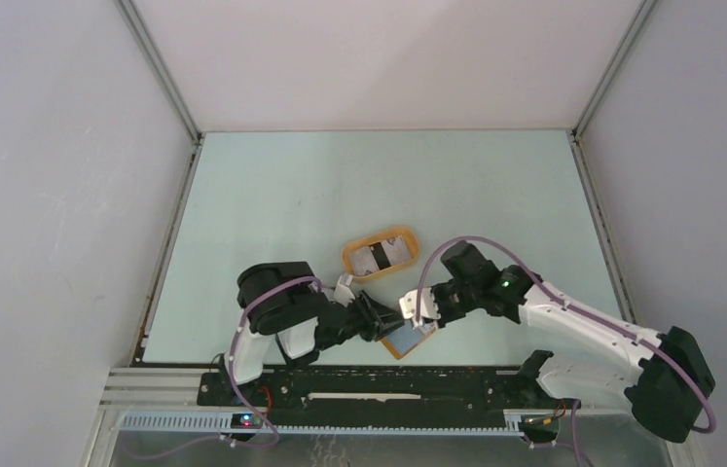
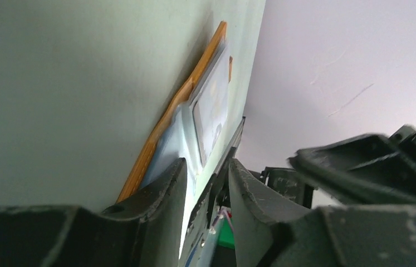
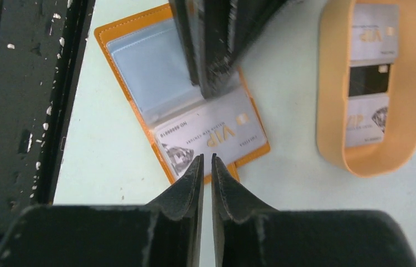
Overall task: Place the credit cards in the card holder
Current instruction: Insert the credit card into the card holder, then close the card holder at the center of the board.
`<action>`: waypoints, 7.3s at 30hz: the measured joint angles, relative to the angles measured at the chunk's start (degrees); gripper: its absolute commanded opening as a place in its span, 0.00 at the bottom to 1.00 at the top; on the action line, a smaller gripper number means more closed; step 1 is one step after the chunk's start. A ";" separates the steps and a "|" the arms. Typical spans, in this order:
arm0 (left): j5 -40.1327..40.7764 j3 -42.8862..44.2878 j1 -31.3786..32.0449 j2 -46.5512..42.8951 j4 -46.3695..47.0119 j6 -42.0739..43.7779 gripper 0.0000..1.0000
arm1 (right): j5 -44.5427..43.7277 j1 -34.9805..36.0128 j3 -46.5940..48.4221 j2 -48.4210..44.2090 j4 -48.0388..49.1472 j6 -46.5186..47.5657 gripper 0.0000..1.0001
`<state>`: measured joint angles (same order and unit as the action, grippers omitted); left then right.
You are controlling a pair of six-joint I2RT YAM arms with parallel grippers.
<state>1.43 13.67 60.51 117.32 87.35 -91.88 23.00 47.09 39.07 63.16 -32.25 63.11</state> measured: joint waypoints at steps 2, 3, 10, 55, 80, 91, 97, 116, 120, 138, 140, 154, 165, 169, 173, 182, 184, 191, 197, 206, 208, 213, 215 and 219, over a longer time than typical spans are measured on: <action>-0.24 -1.29 0.11 -1.18 -0.09 1.09 0.40 | 2.78 -2.78 1.42 -1.49 -2.43 -0.33 0.22; -0.33 -1.95 0.22 -1.79 -0.17 1.88 0.40 | 4.20 -4.28 2.16 -2.01 -3.50 -0.68 0.24; -0.68 -5.20 1.66 -5.27 -0.52 5.42 0.41 | 14.75 -13.18 9.77 -1.11 -11.43 -5.97 0.40; 18.84 -1.07 11.74 -76.87 -75.82 63.56 1.00 | 10.08 -18.88 15.82 25.40 -11.30 -30.49 0.71; 13.16 -8.50 9.46 -74.88 -67.76 65.46 0.96 | 13.07 -18.69 11.04 17.51 -12.68 10.49 0.67; 10.34 -9.14 9.22 -72.83 -65.13 65.44 0.95 | 7.41 -15.76 11.30 26.82 -9.86 16.50 0.58; 10.36 -9.90 9.09 -73.55 -64.72 65.40 0.95 | 6.12 -14.88 12.55 29.07 -9.81 16.50 0.49; 10.69 -10.14 8.98 -68.65 -63.56 64.85 0.93 | 8.04 -18.01 13.81 26.82 -9.77 16.39 0.00; 11.26 -10.14 8.37 -67.98 -63.39 64.30 0.95 | 11.74 -18.99 13.81 24.92 -11.28 16.76 0.00; 10.32 -11.52 4.24 -71.21 -62.84 58.45 0.82 | 25.20 -21.11 13.94 23.54 -23.37 27.47 0.00; 10.23 -11.52 3.78 -69.90 -63.49 55.71 0.80 | 26.10 -20.55 13.94 23.54 -23.37 27.47 0.00; 10.23 -11.39 2.01 -63.45 -62.51 43.15 0.66 | 30.23 -11.78 20.70 22.01 -22.16 18.23 0.00; 8.28 -10.82 0.70 -56.98 -55.69 40.76 0.67 | 31.56 -8.35 23.34 26.23 -17.99 4.94 0.00; 7.34 -11.50 0.04 -57.02 -54.64 40.33 0.53 | 31.54 -7.52 23.47 27.21 -14.43 -2.03 0.04; 7.72 -12.22 -0.42 -59.25 -56.46 39.28 0.49 | 31.50 -4.68 26.05 30.69 -11.32 -9.40 0.05; 9.40 -12.92 -0.55 -78.16 -67.84 37.59 0.53 | 27.82 0.33 32.37 41.66 -3.08 -27.34 0.10; 9.03 -12.92 -0.55 -83.62 -70.51 37.07 0.55 | 26.56 0.72 33.55 43.60 -2.16 -30.42 0.16; 8.48 -12.92 -0.55 -97.44 -79.49 34.73 0.55 | 22.80 2.34 35.58 47.12 -0.90 -37.55 0.48; 8.70 -12.92 -0.55 -98.01 -83.69 34.27 0.53 | 21.18 2.75 36.79 46.62 -2.14 -37.86 0.54; 7.80 -12.92 -0.55 -94.60 -83.03 35.74 0.67 | 23.93 -1.20 37.40 34.69 -10.71 -29.00 0.51; 7.54 -12.92 -0.55 -94.42 -81.81 36.30 0.73 | 23.82 -2.64 37.33 31.87 -12.31 -26.16 0.46; 7.39 -12.92 -0.55 -93.74 -76.96 37.53 0.82 | 22.36 -5.51 33.70 29.59 -14.05 -20.39 0.28; 7.41 -12.92 -0.57 -92.59 -74.79 38.66 0.83 | 21.00 -5.92 32.41 31.93 -14.64 -20.02 0.23; 7.37 -12.92 -1.07 -88.24 -71.54 42.51 0.83 | 18.29 -4.76 32.22 37.79 -14.82 -20.50 0.17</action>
<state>8.80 0.75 59.44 29.08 15.81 -49.36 41.30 42.33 71.29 100.95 -47.07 42.61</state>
